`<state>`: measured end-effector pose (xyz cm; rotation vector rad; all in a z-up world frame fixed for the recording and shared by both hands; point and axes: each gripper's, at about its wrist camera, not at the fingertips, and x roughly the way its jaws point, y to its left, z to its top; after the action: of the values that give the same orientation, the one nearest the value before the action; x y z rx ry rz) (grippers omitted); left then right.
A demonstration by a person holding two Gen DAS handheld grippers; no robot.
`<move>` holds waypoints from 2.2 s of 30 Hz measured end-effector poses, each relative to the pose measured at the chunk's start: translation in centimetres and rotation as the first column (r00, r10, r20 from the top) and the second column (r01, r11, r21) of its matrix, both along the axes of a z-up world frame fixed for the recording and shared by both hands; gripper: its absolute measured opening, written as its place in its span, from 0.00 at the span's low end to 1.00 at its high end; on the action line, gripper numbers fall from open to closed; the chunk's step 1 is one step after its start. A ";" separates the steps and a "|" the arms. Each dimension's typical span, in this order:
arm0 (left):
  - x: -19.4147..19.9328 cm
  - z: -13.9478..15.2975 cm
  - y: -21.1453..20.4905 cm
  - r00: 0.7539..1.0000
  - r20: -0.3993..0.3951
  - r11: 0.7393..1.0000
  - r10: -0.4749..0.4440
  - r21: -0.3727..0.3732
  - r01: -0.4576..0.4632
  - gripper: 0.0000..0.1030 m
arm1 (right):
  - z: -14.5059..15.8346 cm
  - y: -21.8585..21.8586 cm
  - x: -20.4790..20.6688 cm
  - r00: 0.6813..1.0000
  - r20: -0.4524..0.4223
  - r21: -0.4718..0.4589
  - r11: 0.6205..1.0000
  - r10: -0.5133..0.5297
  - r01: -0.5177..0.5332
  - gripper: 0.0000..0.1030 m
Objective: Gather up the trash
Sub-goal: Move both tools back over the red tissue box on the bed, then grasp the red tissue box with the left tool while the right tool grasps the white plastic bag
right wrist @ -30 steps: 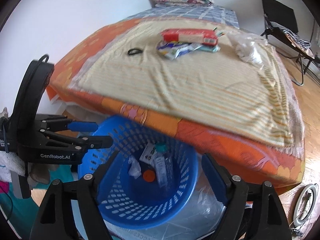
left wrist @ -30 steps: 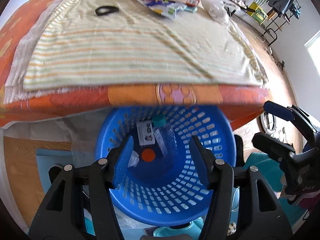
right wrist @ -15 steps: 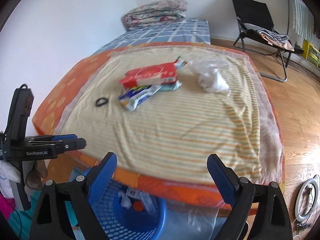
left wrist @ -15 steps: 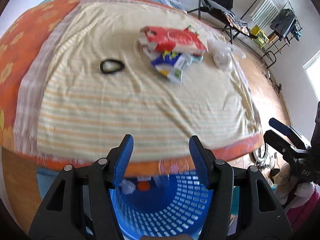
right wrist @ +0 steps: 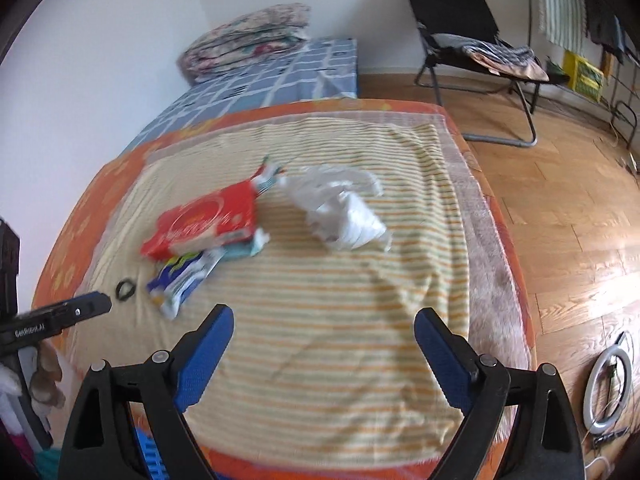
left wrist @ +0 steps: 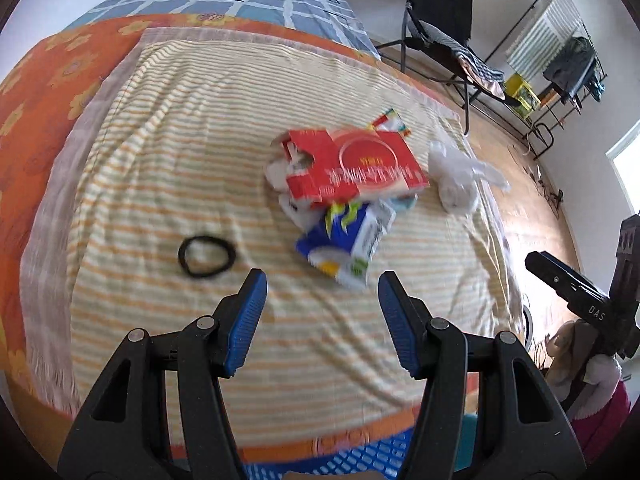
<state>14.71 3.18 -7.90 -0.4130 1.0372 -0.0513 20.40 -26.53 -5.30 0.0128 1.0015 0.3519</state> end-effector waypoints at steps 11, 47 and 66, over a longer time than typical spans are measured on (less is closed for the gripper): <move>5.5 -2.5 1.3 0.998 -0.036 0.998 0.048 -0.029 -0.049 0.58 | -1.0 0.3 4.6 0.999 0.011 -0.024 0.999 -0.037 0.037 0.91; 7.6 0.6 0.2 0.993 0.086 0.996 0.085 -0.021 -0.084 0.08 | -4.7 2.6 10.9 0.998 0.021 -0.132 0.990 -0.053 0.055 0.81; 6.3 6.0 -0.9 0.969 0.239 0.997 0.064 0.024 -0.072 0.00 | -1.9 1.4 9.4 0.998 0.052 -0.029 0.999 -0.038 0.040 0.09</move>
<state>21.02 2.26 -1.95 -0.4020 0.7858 -0.0213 29.79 -25.10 -7.25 -0.0037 0.9545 0.3001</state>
